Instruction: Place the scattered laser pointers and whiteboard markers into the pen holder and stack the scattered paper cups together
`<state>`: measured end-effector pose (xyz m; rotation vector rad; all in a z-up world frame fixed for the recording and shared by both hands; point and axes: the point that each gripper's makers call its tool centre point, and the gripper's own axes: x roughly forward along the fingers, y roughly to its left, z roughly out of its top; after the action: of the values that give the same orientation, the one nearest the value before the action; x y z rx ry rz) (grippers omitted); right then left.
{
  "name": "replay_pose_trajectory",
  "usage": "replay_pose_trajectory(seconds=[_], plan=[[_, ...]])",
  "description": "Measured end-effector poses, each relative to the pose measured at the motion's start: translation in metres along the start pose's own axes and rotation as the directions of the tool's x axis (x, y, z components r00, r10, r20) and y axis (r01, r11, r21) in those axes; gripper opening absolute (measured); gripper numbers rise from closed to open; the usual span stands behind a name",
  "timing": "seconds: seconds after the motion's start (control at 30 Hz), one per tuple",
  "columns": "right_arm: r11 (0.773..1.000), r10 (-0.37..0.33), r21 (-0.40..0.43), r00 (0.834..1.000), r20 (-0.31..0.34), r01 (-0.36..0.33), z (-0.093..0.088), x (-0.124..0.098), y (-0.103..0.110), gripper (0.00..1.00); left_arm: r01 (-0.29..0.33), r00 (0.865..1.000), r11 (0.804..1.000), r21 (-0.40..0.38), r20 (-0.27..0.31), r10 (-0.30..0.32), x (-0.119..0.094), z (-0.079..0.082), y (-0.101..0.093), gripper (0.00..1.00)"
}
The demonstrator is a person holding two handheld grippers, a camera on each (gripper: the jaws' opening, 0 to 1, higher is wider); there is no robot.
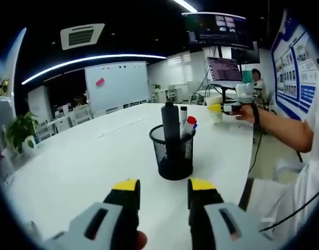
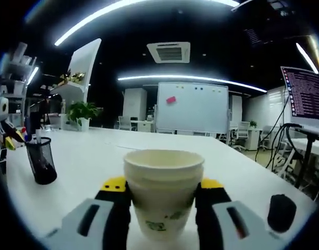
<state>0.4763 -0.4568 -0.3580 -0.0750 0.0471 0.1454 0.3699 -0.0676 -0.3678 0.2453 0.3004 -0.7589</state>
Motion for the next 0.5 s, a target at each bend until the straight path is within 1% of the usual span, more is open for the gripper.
replay_pose_trajectory(seconds=[0.13,0.23,0.33,0.5], plan=[[1.000,0.007,-0.003,1.000,0.007,-0.007,0.0022,0.0013,0.0039,0.49,-0.003,1.000,1.000,0.002,-0.009,0.003,-0.0009,-0.0025,0.0016,0.37],[1.000,0.012,-0.012,1.000,-0.001,-0.012,-0.0004,0.0027,0.0047,0.49,-0.003,1.000,1.000,0.001,-0.007,0.003,-0.0010,-0.0017,0.0015,0.37],[1.000,0.015,-0.003,1.000,-0.007,-0.015,-0.0028,0.0025,0.0058,0.49,-0.001,1.000,1.000,0.004,-0.007,0.001,-0.0005,-0.0010,0.0012,0.37],[1.000,0.004,0.006,1.000,0.000,-0.004,-0.0001,-0.0002,0.0037,0.49,-0.001,1.000,1.000,0.001,-0.007,0.001,0.0002,-0.0018,0.0013,0.37]])
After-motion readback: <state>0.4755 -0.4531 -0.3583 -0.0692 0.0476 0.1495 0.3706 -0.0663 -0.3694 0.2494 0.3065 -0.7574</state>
